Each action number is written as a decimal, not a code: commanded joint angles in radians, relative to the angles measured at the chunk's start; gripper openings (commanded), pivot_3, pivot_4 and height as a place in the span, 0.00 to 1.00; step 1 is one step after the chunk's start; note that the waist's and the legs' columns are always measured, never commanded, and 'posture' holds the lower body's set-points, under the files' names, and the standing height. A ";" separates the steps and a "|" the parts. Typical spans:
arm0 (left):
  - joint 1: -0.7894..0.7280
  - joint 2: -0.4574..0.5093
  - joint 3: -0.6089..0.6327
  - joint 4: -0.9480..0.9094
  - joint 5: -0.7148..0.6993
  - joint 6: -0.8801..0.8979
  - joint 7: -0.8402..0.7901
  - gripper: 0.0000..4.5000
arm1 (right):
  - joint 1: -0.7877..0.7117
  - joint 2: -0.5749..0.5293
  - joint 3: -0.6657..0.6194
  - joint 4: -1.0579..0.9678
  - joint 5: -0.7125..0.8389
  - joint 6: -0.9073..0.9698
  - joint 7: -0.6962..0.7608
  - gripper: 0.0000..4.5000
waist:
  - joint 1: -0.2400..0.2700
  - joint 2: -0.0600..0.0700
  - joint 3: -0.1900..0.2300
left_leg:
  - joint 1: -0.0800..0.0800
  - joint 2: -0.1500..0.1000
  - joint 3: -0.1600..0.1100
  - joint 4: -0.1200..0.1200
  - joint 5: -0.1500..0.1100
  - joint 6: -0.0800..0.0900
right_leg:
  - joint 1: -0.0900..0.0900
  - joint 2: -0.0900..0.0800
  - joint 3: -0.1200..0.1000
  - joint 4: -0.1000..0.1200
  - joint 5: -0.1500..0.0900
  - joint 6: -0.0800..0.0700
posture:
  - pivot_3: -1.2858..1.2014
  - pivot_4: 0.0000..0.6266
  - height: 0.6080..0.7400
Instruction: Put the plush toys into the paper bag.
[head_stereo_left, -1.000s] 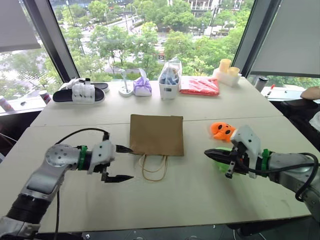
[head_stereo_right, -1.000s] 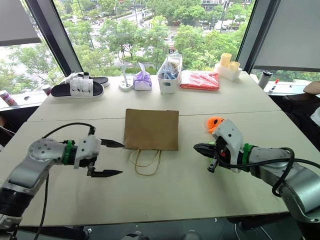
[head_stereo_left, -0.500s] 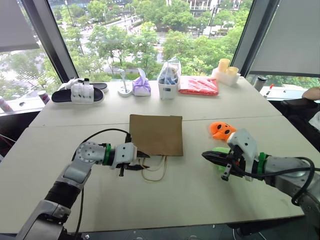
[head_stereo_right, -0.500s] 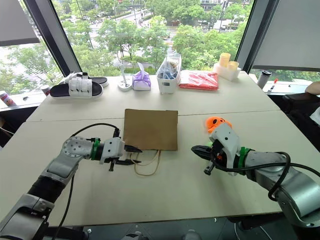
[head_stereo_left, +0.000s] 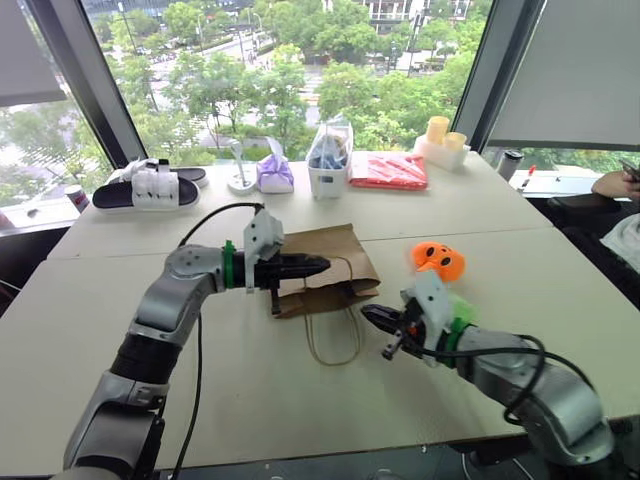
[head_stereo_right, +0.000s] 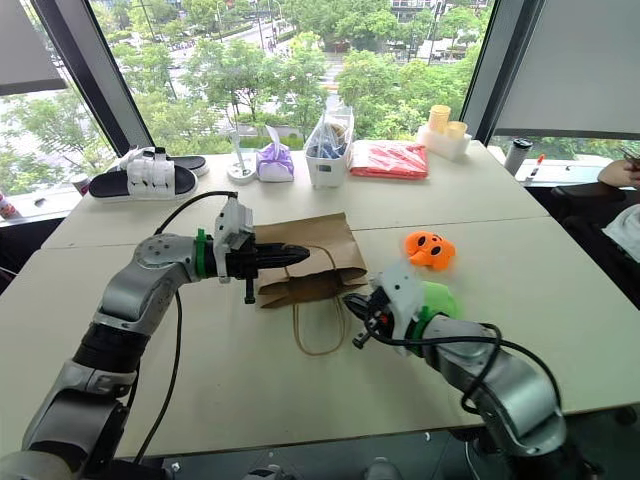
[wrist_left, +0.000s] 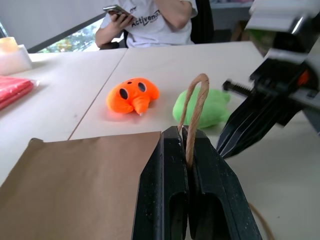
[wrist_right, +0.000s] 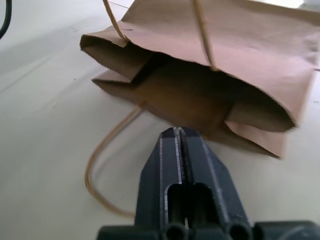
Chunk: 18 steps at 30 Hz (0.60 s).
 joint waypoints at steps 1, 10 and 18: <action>0.005 0.010 0.029 -0.072 -0.041 0.043 0.010 0.01 | -0.076 0.089 0.039 0.140 -0.081 -0.077 -0.038 0.00 | 0.001 0.000 0.000 | 0.000 0.000 0.000 0.000 0.000 0.000 | 0.000 0.000 0.000 0.000 0.000 0.000 | 0.52 0.24 1.00; -0.028 -0.043 0.125 -0.164 -0.160 0.194 0.170 0.01 | -0.239 0.321 0.133 0.630 -0.279 -0.296 -0.095 0.00 | -0.001 0.000 0.000 | 0.000 -0.002 -0.002 -0.001 0.001 -0.003 | -0.001 0.000 0.000 0.001 0.000 0.000 | 0.52 0.24 1.00; -0.187 -0.103 0.280 -0.095 -0.236 0.258 0.400 0.01 | -0.224 0.340 0.136 0.687 -0.348 -0.341 -0.055 0.00 | 0.000 0.000 0.000 | -0.001 -0.003 -0.003 -0.001 0.005 -0.009 | -0.001 0.000 0.000 0.002 0.000 0.000 | 0.52 0.24 1.00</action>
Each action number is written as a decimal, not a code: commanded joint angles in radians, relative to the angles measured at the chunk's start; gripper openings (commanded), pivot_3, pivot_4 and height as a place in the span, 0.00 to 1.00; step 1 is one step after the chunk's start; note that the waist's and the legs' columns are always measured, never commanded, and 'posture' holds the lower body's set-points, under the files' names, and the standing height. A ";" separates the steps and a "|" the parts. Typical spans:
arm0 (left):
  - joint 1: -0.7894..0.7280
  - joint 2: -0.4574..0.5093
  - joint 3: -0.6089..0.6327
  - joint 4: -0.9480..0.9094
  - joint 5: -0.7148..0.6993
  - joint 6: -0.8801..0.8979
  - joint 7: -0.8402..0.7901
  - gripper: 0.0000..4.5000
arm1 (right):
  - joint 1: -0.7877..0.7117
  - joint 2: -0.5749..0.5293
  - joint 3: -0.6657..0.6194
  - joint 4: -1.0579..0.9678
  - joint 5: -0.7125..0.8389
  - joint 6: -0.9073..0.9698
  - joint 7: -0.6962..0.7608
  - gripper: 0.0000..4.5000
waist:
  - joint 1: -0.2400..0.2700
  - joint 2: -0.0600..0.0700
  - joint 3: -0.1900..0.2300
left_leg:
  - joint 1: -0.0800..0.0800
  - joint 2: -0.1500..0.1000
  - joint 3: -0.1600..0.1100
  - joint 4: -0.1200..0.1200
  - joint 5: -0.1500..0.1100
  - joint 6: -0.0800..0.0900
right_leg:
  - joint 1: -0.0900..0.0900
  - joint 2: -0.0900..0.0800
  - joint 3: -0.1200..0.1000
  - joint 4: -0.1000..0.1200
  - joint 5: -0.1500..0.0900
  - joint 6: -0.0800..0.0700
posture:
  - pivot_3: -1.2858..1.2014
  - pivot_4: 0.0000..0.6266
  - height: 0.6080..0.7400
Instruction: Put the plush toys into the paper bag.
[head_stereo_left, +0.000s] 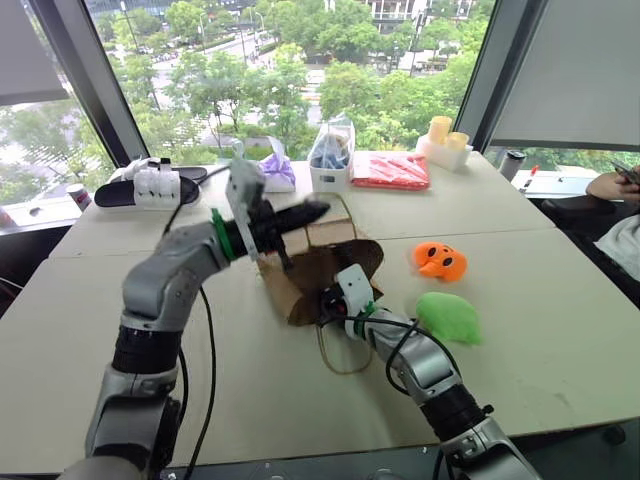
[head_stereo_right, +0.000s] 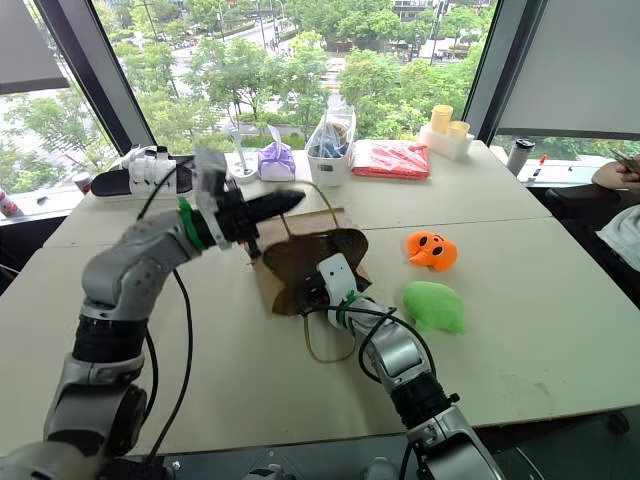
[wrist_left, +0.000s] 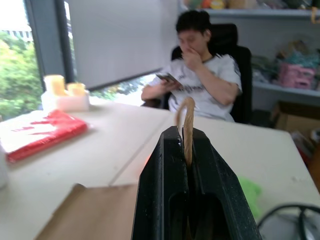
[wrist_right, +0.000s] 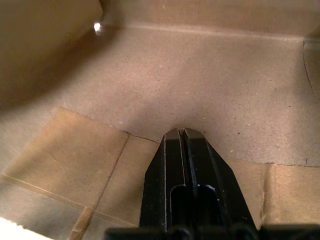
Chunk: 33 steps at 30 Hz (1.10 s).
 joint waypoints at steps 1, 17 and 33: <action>-0.075 0.001 0.074 0.021 -0.037 -0.002 0.061 0.01 | 0.017 -0.005 -0.001 -0.003 -0.024 -0.001 0.022 0.00 | -0.002 0.000 0.000 | 0.000 0.000 0.000 0.000 0.000 0.000 | 0.000 0.000 0.000 0.000 0.000 0.000 | 0.52 0.24 1.00; 0.110 -0.053 -0.013 -0.071 -0.041 -0.022 0.049 0.01 | 0.123 -0.137 -0.134 -0.543 0.034 0.269 0.100 0.00 | 0.002 0.001 0.000 | -0.001 -0.001 0.000 0.000 0.000 0.000 | -0.001 0.000 0.000 0.000 0.000 0.000 | 0.52 0.24 1.00; 0.153 -0.058 -0.049 -0.103 -0.037 -0.032 0.035 0.00 | 0.454 -0.500 -0.491 -0.824 0.169 0.500 0.209 0.98 | 0.007 0.000 -0.001 | 0.000 0.000 0.001 0.000 -0.003 0.006 | 0.002 -0.001 0.000 -0.002 0.000 0.000 | 0.52 0.24 1.00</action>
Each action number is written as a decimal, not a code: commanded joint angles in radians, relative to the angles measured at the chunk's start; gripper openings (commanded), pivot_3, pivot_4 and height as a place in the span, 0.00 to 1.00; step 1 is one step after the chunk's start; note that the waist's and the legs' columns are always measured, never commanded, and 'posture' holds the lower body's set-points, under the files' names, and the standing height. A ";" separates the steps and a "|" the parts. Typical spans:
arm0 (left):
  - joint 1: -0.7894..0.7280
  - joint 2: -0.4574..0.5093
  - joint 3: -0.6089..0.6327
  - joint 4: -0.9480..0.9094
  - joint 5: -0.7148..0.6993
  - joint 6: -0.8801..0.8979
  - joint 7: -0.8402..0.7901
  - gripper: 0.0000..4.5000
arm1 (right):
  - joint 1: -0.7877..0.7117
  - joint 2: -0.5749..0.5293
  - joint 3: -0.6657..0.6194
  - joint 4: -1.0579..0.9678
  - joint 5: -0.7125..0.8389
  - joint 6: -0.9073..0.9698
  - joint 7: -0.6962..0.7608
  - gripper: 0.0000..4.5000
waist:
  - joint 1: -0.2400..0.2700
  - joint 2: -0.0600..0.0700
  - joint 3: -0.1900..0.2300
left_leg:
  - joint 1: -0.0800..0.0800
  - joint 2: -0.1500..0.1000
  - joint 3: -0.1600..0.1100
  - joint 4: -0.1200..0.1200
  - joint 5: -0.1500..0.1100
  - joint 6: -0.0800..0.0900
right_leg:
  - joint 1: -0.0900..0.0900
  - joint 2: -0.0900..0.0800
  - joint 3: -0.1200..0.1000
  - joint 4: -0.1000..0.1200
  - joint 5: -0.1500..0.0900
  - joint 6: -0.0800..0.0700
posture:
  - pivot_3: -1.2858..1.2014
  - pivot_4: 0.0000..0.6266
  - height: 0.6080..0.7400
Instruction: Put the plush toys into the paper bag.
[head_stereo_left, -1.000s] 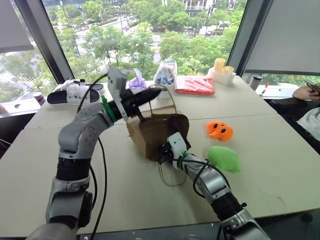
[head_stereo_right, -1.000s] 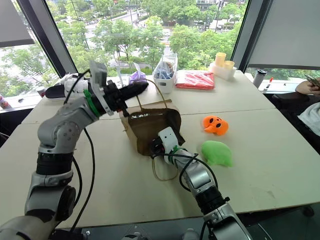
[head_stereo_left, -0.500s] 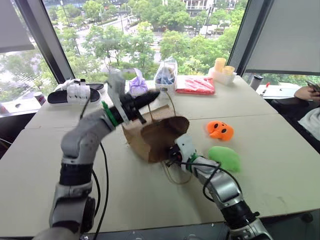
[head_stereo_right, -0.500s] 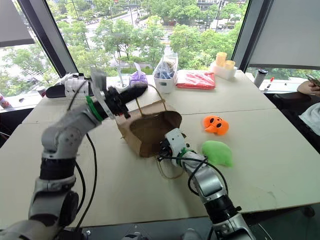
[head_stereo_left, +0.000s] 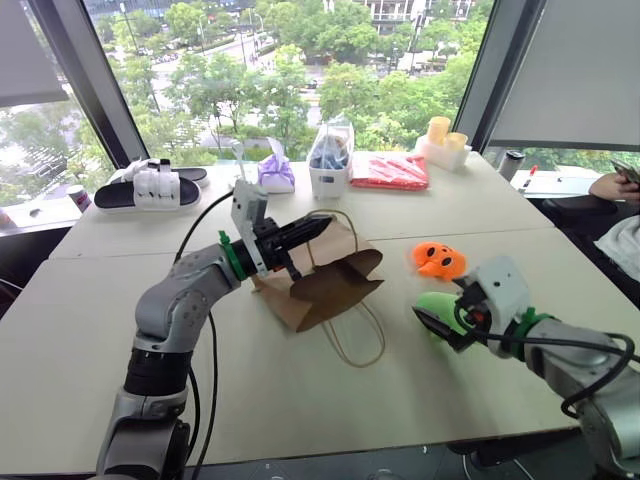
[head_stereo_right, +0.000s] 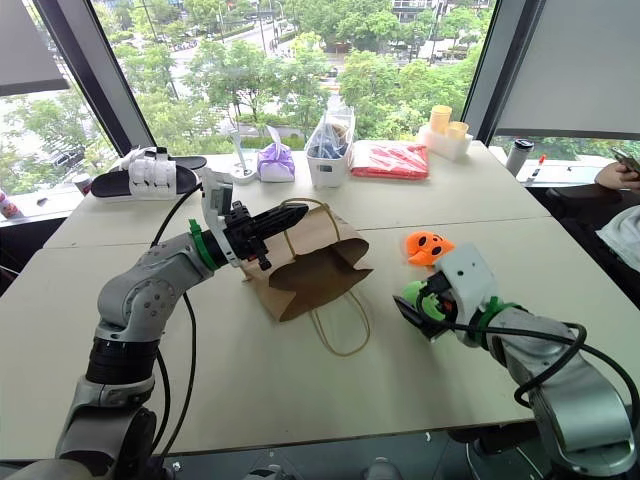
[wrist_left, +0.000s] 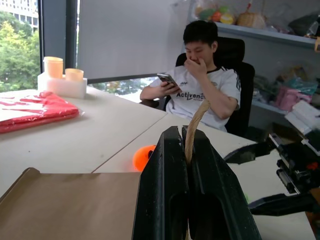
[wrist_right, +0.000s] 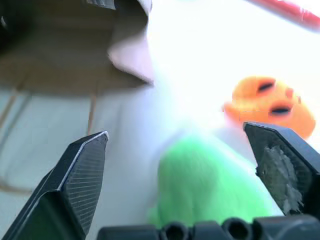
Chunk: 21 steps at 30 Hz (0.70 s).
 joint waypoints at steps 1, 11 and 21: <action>-0.014 0.005 0.006 -0.036 -0.003 -0.023 -0.002 0.00 | 0.029 0.011 0.012 0.072 -0.028 -0.099 -0.013 0.98 | 0.000 0.000 0.000 | 0.000 0.000 0.000 0.000 0.000 0.000 | 0.000 0.000 0.000 0.000 0.000 0.000 | 0.52 0.24 1.00; -0.009 0.015 0.007 -0.047 0.008 -0.033 0.008 0.00 | -0.033 0.029 0.114 0.382 -0.170 -0.349 -0.089 0.87 | 0.002 0.000 0.000 | 0.000 0.000 0.001 0.001 0.000 0.000 | 0.000 0.000 0.001 0.000 0.000 0.000 | 0.52 0.24 1.00; -0.017 0.014 0.019 -0.040 -0.002 -0.036 0.028 0.00 | -0.062 -0.006 0.096 0.343 -0.194 -0.410 -0.056 0.01 | 0.000 0.000 0.000 | 0.000 0.000 0.000 0.001 0.000 0.000 | 0.001 0.000 0.001 0.000 0.000 0.000 | 0.52 0.24 1.00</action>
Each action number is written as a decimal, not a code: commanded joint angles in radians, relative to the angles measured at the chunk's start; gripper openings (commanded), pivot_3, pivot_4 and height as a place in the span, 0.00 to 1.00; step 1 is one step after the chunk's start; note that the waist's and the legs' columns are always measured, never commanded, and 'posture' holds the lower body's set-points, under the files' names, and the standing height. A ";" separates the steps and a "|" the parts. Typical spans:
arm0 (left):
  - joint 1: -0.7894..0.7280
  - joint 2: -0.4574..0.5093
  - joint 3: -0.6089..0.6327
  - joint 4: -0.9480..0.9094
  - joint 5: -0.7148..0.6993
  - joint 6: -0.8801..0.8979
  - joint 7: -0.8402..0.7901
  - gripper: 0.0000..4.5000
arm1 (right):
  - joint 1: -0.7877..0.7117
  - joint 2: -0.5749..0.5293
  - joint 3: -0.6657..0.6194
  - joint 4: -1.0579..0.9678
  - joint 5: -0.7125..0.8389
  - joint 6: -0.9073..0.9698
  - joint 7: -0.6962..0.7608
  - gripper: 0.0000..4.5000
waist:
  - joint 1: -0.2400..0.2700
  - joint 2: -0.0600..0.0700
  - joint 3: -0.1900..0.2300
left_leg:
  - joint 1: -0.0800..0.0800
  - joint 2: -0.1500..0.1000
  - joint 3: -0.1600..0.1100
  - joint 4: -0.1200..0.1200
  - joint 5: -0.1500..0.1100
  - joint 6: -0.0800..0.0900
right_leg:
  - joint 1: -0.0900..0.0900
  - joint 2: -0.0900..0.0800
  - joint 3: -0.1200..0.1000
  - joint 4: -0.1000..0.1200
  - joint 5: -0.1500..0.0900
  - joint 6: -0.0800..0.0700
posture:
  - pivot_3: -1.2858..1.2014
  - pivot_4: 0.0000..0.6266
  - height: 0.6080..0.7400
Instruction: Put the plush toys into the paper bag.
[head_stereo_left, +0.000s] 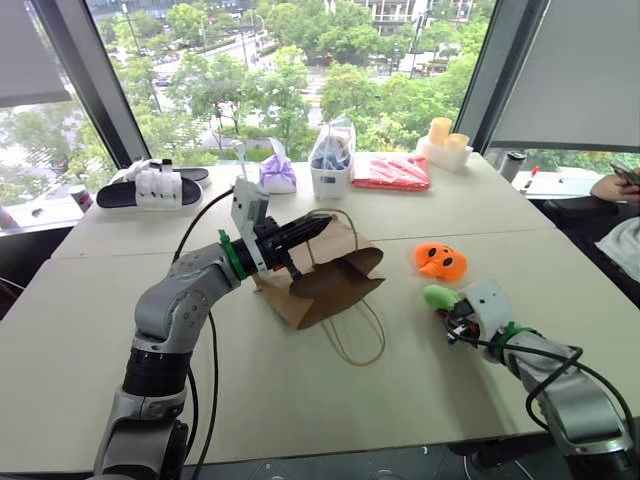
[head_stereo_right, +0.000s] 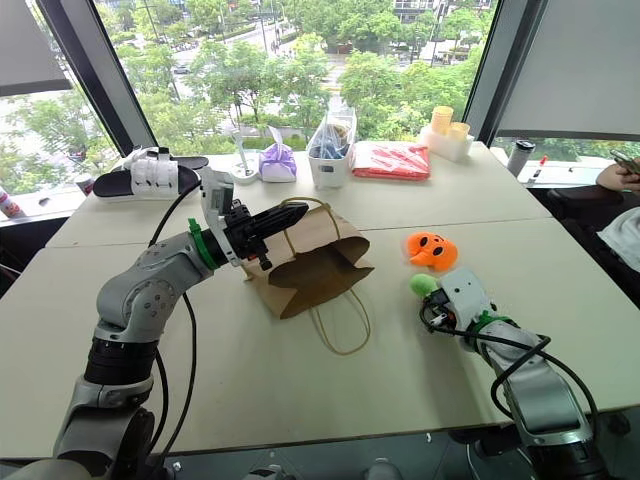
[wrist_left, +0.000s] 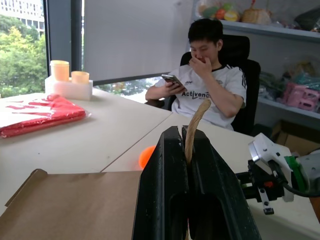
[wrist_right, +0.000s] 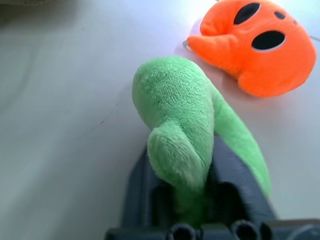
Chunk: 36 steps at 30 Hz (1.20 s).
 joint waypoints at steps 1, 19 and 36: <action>-0.021 0.001 0.025 -0.031 -0.014 -0.018 0.008 0.00 | -0.010 -0.050 -0.030 -0.097 0.022 0.011 0.054 0.01 | 0.000 0.000 0.000 | 0.000 0.000 0.000 0.000 0.000 0.000 | 0.000 0.000 0.000 0.000 0.000 0.000 | 0.52 0.24 1.00; -0.053 -0.040 0.043 -0.060 -0.122 0.065 0.060 0.00 | -0.341 0.253 0.321 -0.103 0.157 0.108 0.045 0.01 | -0.003 0.000 0.000 | -0.001 -0.001 -0.002 -0.001 0.003 -0.005 | -0.001 0.000 -0.001 -0.001 0.000 0.000 | 0.52 0.24 1.00; -0.006 -0.052 0.035 -0.087 -0.150 0.078 0.106 0.00 | -0.495 0.380 0.404 0.207 0.055 -0.094 0.153 0.58 | -0.006 0.000 0.000 | -0.001 0.000 -0.002 -0.002 0.003 -0.006 | -0.002 0.000 0.000 0.001 0.000 0.000 | 0.52 0.24 1.00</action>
